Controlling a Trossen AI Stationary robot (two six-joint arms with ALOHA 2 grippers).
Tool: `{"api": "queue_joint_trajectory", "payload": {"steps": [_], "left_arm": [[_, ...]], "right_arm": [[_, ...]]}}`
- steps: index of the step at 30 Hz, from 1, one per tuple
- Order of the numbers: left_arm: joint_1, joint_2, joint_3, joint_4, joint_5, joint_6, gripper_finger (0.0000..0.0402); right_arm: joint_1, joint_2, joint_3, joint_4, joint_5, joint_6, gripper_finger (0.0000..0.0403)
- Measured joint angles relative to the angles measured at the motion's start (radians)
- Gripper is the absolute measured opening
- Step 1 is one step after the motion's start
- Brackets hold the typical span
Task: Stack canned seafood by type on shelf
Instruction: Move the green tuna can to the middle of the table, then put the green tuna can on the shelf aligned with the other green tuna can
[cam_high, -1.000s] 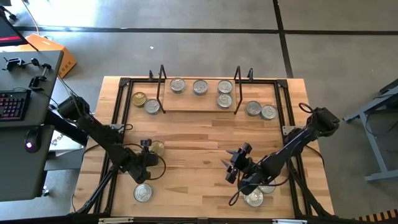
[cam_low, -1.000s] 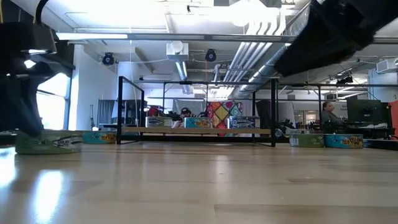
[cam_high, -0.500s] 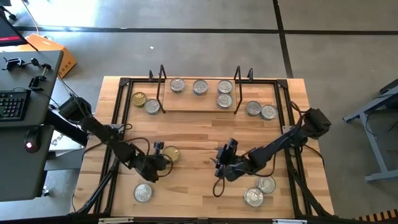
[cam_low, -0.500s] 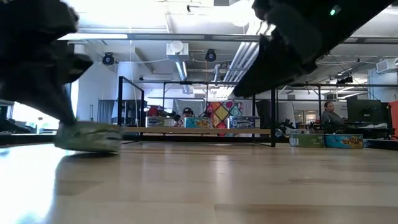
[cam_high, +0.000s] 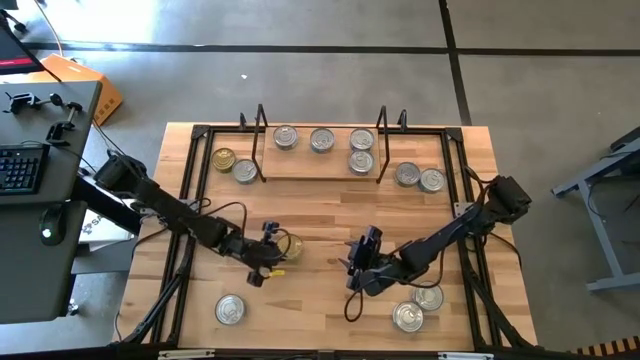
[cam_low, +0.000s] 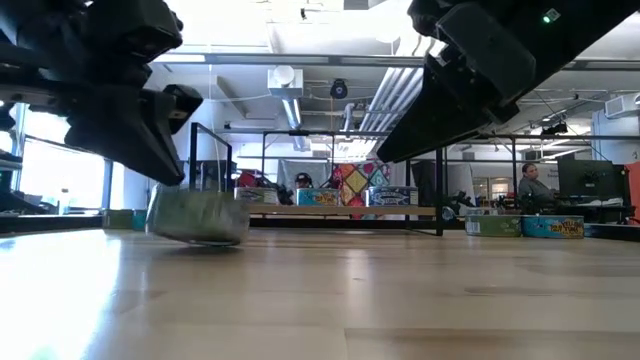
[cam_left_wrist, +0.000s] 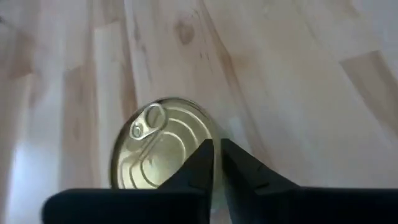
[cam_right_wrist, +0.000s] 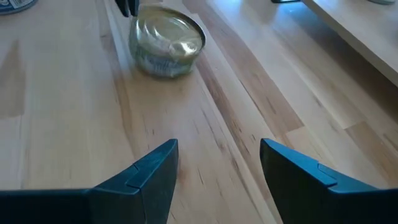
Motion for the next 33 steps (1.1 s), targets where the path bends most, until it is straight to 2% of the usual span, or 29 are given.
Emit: {"api": "queue_joint_trajectory", "payload": {"steps": [5,9,13,17,19,22,25,29,31,33], "left_arm": [[0.002,-0.017,0.001,-0.103,0.035,-0.095,0.0071],[0.002,-0.088,0.024,-0.372,0.023,-0.251,0.0095],[-0.003,-0.203,0.043,-0.649,-0.08,-0.432,0.0098],[-0.011,-0.311,0.023,-0.753,-0.219,-0.558,0.0093],[-0.012,-0.344,0.004,-0.729,-0.27,-0.585,0.0091],[-0.014,-0.362,-0.021,-0.64,-0.315,-0.602,0.009],[-0.013,-0.356,-0.06,-0.466,-0.347,-0.555,0.009],[-0.013,-0.328,-0.119,-0.185,-0.348,-0.421,0.009],[-0.014,-0.308,-0.149,-0.055,-0.346,-0.369,0.009],[-0.013,-0.283,-0.166,0.039,-0.343,-0.329,0.009]], "right_arm": [[0.004,0.0,0.0,0.0,0.002,0.004,0.022],[0.004,0.0,0.0,0.0,0.003,0.008,0.022],[0.004,0.0,0.0,0.0,0.005,0.008,0.022],[0.011,-0.011,0.0,-0.047,0.003,0.013,0.022],[0.036,-0.046,0.003,-0.143,-0.052,0.065,0.022],[0.093,-0.116,0.041,-0.349,-0.159,0.256,0.022],[0.159,-0.172,0.077,-0.564,-0.306,0.495,0.022],[0.259,-0.219,0.092,-0.757,-0.496,0.853,0.022],[0.31,-0.222,0.091,-0.862,-0.507,1.006,0.022],[0.345,-0.22,0.083,-0.956,-0.435,1.131,0.022]]}}
